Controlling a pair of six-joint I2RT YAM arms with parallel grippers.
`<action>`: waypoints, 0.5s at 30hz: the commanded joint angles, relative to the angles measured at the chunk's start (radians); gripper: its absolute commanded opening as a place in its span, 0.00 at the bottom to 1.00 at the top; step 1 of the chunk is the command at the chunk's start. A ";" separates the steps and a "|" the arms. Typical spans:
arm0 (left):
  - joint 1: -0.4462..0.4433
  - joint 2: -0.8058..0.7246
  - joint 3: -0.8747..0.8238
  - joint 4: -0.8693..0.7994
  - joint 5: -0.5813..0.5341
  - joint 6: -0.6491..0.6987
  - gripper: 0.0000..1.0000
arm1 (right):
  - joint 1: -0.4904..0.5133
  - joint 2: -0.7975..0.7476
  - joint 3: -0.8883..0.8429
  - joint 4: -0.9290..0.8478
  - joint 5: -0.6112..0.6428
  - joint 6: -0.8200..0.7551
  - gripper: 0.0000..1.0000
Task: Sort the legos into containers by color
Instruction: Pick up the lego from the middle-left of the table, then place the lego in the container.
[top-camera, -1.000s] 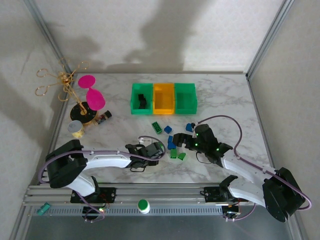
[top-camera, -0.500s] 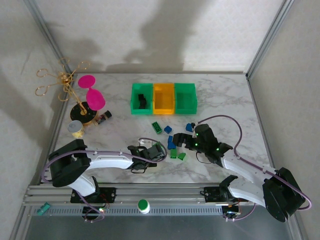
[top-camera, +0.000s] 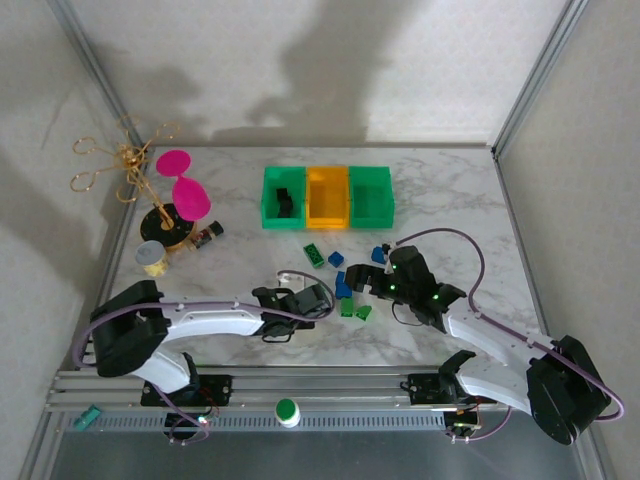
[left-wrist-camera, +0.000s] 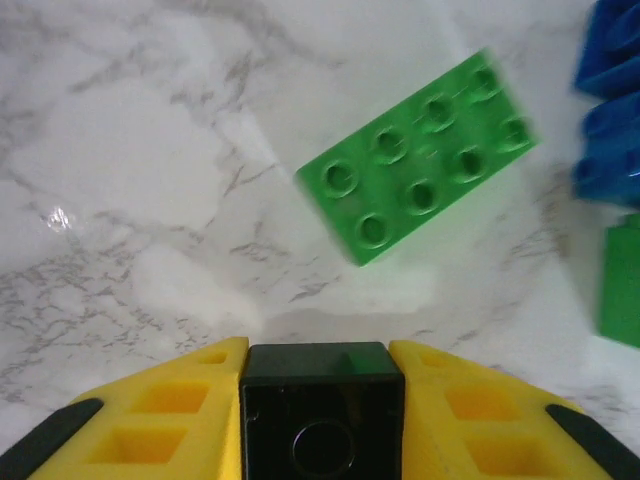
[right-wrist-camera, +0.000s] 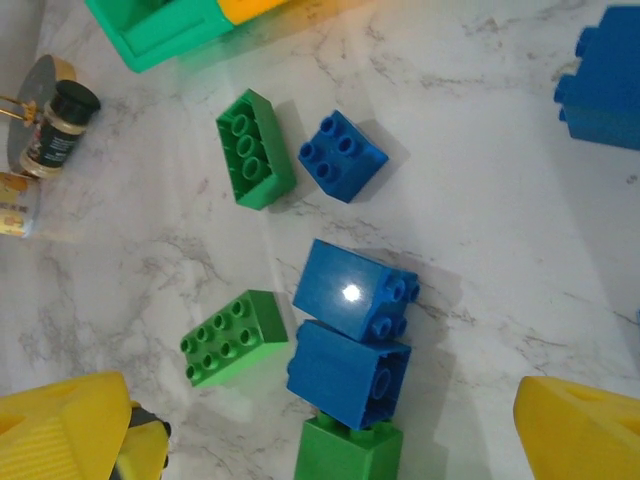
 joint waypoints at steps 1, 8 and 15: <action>0.028 -0.058 0.082 -0.073 -0.066 0.049 0.35 | 0.007 -0.011 0.055 -0.011 0.016 -0.009 0.99; 0.194 -0.057 0.231 -0.073 -0.061 0.223 0.36 | 0.007 0.002 0.074 0.038 0.010 0.028 0.99; 0.398 0.066 0.395 0.017 -0.015 0.367 0.35 | 0.007 0.037 0.094 0.078 0.034 0.035 0.99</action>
